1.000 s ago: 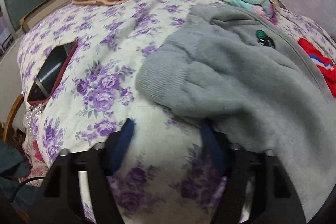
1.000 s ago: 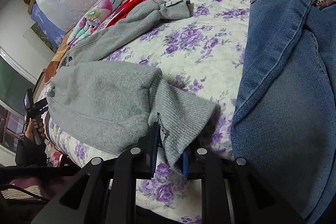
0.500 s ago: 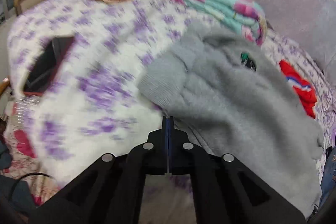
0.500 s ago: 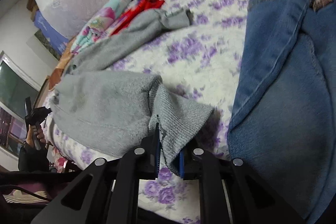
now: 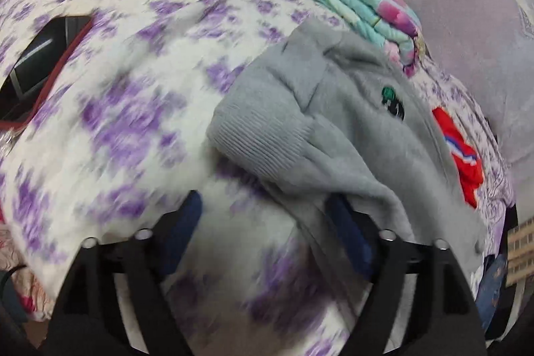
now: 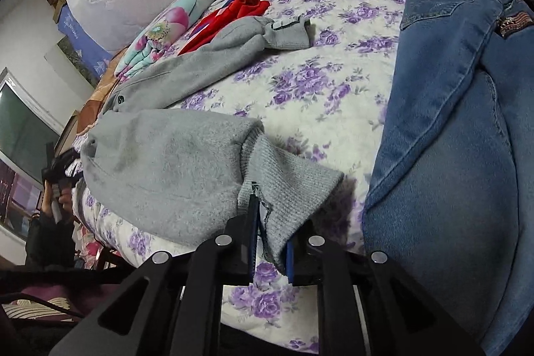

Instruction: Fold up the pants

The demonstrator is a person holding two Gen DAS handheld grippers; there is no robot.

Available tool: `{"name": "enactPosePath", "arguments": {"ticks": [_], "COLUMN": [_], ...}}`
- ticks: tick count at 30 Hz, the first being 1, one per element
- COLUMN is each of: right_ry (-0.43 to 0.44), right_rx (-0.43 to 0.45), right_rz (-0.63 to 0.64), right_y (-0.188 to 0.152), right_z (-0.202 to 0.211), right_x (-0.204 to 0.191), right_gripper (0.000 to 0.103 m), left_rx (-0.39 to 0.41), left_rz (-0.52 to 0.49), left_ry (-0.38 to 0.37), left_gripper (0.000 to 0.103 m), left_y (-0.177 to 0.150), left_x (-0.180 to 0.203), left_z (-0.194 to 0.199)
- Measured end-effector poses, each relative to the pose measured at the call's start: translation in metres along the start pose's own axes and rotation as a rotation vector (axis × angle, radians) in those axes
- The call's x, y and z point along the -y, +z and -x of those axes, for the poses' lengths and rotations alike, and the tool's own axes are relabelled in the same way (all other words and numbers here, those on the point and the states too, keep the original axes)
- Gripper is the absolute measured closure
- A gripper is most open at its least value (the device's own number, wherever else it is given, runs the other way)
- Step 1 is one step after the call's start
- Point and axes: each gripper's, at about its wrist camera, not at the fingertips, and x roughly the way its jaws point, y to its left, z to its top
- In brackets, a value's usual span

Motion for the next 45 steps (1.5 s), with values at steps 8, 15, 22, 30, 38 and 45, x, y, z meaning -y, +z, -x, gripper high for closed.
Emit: {"name": "enactPosePath", "arguments": {"ticks": [8, 15, 22, 30, 38, 45], "right_ry": [-0.002, -0.002, -0.010, 0.031, -0.254, -0.034], "right_rx": [-0.010, -0.017, 0.016, -0.020, 0.059, 0.069], "right_rz": [-0.021, -0.016, -0.011, 0.075, 0.078, 0.304], "right_y": [-0.001, 0.001, 0.000, -0.006, -0.001, -0.002], "right_z": [-0.007, -0.008, 0.001, 0.032, 0.040, 0.040], "right_x": [0.006, 0.006, 0.003, -0.016, -0.020, -0.094], "right_gripper": [0.084, 0.083, 0.092, 0.094, 0.048, 0.048], "left_rx": [-0.059, -0.077, -0.060, -0.015, -0.059, 0.097], "left_rz": [0.097, 0.117, 0.103, 0.030, -0.085, -0.332], "left_ry": [-0.190, -0.221, -0.180, -0.069, 0.020, 0.010], "left_gripper": [0.026, 0.025, 0.090, 0.093, 0.069, 0.033], "left_y": [0.016, 0.012, 0.004, -0.037, -0.035, -0.056], "left_x": [0.007, 0.012, 0.005, -0.033, -0.041, 0.020], "left_z": [0.002, 0.008, 0.020, 0.089, 0.069, 0.121]}}
